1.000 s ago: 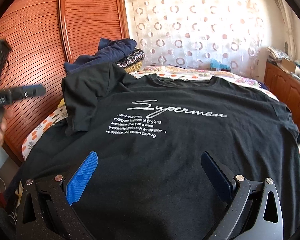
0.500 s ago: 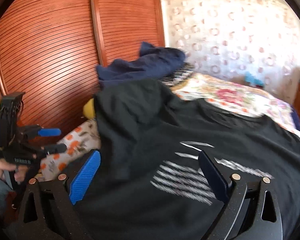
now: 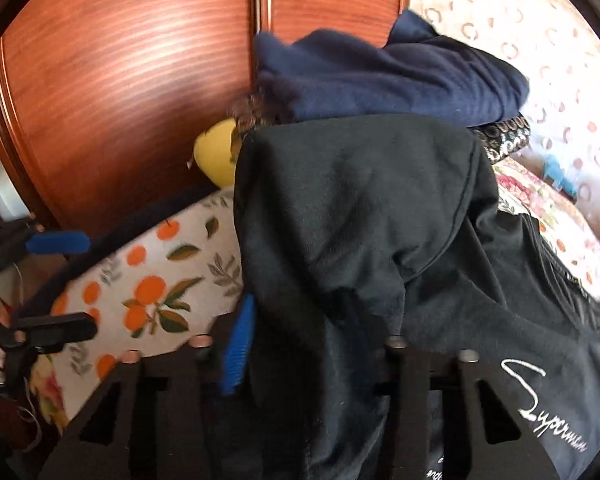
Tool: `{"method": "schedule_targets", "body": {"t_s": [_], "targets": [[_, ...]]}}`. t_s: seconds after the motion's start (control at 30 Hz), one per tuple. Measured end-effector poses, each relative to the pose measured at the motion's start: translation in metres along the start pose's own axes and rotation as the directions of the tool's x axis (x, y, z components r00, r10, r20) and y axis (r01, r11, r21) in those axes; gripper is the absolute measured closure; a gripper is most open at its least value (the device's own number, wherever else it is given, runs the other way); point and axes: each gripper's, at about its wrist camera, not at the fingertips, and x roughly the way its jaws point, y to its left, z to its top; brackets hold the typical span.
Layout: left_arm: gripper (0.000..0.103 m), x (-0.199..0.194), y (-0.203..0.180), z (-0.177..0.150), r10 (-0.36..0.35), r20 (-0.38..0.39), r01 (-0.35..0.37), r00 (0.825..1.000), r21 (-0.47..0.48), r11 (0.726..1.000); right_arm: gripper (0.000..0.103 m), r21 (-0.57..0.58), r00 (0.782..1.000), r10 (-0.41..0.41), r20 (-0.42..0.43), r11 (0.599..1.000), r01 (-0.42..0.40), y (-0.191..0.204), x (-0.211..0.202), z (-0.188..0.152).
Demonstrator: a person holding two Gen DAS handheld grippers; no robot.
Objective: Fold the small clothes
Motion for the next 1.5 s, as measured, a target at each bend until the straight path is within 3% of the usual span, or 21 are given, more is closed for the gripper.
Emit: {"method": "schedule_targets", "body": {"t_s": [0.07,0.1,0.23,0.37,0.43,0.57,0.63,0.67,0.8,0.97,1.03,1.1,1.13,1.2,1.27,1.33,1.43,1.5], "targets": [[0.025,0.001,-0.002,0.0,-0.003,-0.002,0.003,1.0,0.003,1.0,0.096,-0.013,1.0,-0.011,-0.001,1.0,0.011,-0.002,0.004,0.003],[0.025,0.002,-0.004,0.0,-0.006,-0.002,0.006,1.0,0.005,1.0,0.098,-0.006,1.0,-0.002,0.009,1.0,0.002,-0.005,0.004,0.004],[0.025,0.002,-0.013,0.002,-0.018,0.003,0.018,1.0,0.018,1.0,0.098,0.117,0.987,0.062,0.15,0.99,-0.08,-0.039,-0.037,-0.005],[0.025,0.005,-0.025,0.007,-0.042,0.008,0.042,0.999,0.032,0.999,0.098,0.327,0.975,0.012,0.221,0.941,-0.086,-0.086,-0.065,-0.034],[0.025,0.007,-0.035,0.01,-0.054,0.009,0.054,0.998,0.05,0.997,0.097,0.375,0.986,-0.083,0.148,0.927,0.022,-0.103,-0.062,-0.048],[0.025,0.015,-0.055,0.015,-0.069,0.004,0.069,0.998,0.09,0.994,0.096,0.331,0.968,-0.244,0.048,0.919,0.216,-0.118,-0.056,-0.062],[0.025,0.02,-0.062,0.016,-0.072,-0.005,0.072,0.997,0.102,0.992,0.091,0.308,0.954,-0.298,0.033,0.911,0.273,-0.119,-0.058,-0.063],[0.025,0.024,-0.064,0.016,-0.076,-0.013,0.077,0.997,0.108,0.991,0.082,0.306,0.949,-0.311,0.039,0.908,0.285,-0.12,-0.061,-0.064],[0.025,0.041,-0.071,0.019,-0.066,-0.051,0.072,0.997,0.133,0.988,0.057,0.281,0.965,-0.235,0.116,0.94,0.195,-0.112,-0.066,-0.049],[0.025,0.056,-0.071,0.022,-0.039,-0.086,0.051,0.996,0.147,0.988,0.055,0.231,0.981,-0.093,0.171,0.971,0.052,-0.094,-0.059,-0.034],[0.025,0.058,-0.07,0.022,-0.029,-0.085,0.042,0.996,0.153,0.987,0.055,0.204,0.988,-0.054,0.144,0.979,0.024,-0.095,-0.046,-0.03],[0.025,0.058,-0.07,0.022,-0.024,-0.084,0.037,0.996,0.159,0.987,0.055,0.169,0.998,-0.001,0.063,0.986,-0.01,-0.094,-0.023,-0.026],[0.025,0.059,-0.07,0.022,-0.021,-0.081,0.034,0.996,0.162,0.986,0.057,0.151,1.0,0.012,0.024,0.988,-0.015,-0.093,-0.013,-0.025],[0.025,0.06,-0.07,0.023,-0.012,-0.074,0.024,0.997,0.169,0.985,0.096,0.112,1.0,-0.019,-0.008,0.993,0.02,-0.098,0.0,-0.021],[0.024,0.061,-0.068,0.024,-0.014,-0.069,0.025,0.998,0.163,0.986,0.099,0.108,1.0,-0.027,-0.015,0.994,0.029,-0.111,0.005,-0.016],[0.024,0.062,-0.068,0.024,-0.014,-0.063,0.024,0.998,0.161,0.987,0.1,0.152,0.996,-0.086,0.019,0.985,0.082,-0.135,0.002,-0.002],[0.023,0.063,-0.068,0.023,-0.012,-0.057,0.021,0.998,0.161,0.987,0.1,0.318,0.978,-0.207,0.006,0.928,0.194,-0.192,-0.005,-0.006],[0.021,0.063,-0.068,0.023,-0.016,-0.059,0.026,0.998,0.167,0.986,0.098,0.343,0.956,-0.291,-0.037,0.895,0.286,-0.214,-0.001,-0.013]]}}
